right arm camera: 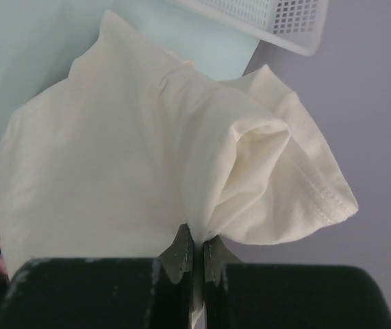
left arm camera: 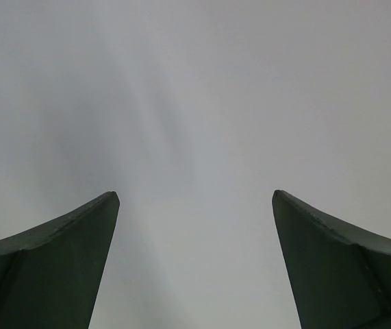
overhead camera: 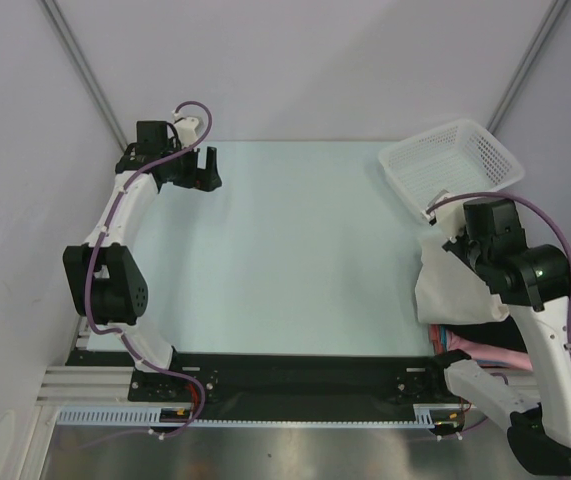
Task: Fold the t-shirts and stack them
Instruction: Neatly place the folded tshirt to the corner
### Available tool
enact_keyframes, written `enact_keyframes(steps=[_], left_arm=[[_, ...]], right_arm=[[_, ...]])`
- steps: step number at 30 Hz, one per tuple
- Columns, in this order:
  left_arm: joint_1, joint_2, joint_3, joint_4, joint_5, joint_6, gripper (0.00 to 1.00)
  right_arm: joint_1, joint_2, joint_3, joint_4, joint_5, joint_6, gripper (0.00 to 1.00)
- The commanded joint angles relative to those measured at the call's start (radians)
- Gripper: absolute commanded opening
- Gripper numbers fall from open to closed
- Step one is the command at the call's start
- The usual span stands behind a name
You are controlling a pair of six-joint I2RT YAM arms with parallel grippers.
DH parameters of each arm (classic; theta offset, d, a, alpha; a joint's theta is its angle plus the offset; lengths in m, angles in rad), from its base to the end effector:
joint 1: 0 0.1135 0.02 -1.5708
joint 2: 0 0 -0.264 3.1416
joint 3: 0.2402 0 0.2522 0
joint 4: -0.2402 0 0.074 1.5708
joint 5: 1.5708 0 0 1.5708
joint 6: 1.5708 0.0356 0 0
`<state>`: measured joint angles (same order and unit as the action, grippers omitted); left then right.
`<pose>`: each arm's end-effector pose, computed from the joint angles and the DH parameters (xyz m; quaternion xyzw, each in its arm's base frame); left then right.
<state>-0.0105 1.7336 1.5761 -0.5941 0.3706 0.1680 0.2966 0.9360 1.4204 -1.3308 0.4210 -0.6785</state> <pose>0.3923 -0.0170 0.3217 0.1534 0.8914 -0.1377 0.4035 0.1217 0.0220 0.4135 -0.3630 0.8426 -0.2576 0.3031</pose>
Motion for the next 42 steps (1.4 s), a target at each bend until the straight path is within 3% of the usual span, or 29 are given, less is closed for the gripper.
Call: enact_keyframes(steps=[1,4,8,12,18,26,29,42], left_arm=[[0.006,-0.065,0.002,-0.004,0.011,0.019,1.00],[0.006,-0.069,0.001,-0.006,0.013,0.021,1.00],[0.006,-0.075,-0.007,-0.004,0.016,0.021,1.00],[0.006,-0.078,-0.028,0.008,0.033,0.015,1.00],[0.006,-0.080,-0.041,0.017,0.050,0.013,1.00],[0.006,-0.078,-0.037,0.025,0.057,0.016,1.00],[0.006,-0.078,-0.045,0.031,0.070,0.016,1.00],[0.066,-0.075,-0.067,0.040,0.108,0.013,1.00]], right_arm=[[-0.025,-0.034,0.003,-0.189,0.024,-0.156,0.00],[-0.039,-0.045,-0.021,-0.186,0.045,-0.177,0.00],[-0.103,-0.068,-0.191,-0.150,0.113,-0.243,0.00],[-0.247,-0.126,-0.366,0.088,0.186,-0.511,0.00],[-0.405,-0.178,-0.526,0.384,0.088,-0.694,0.00],[-0.494,-0.123,-0.548,0.527,0.058,-0.837,0.00],[-0.562,-0.115,-0.586,0.656,0.035,-0.921,0.00],[-0.654,-0.023,-0.675,0.792,-0.036,-0.960,0.00]])
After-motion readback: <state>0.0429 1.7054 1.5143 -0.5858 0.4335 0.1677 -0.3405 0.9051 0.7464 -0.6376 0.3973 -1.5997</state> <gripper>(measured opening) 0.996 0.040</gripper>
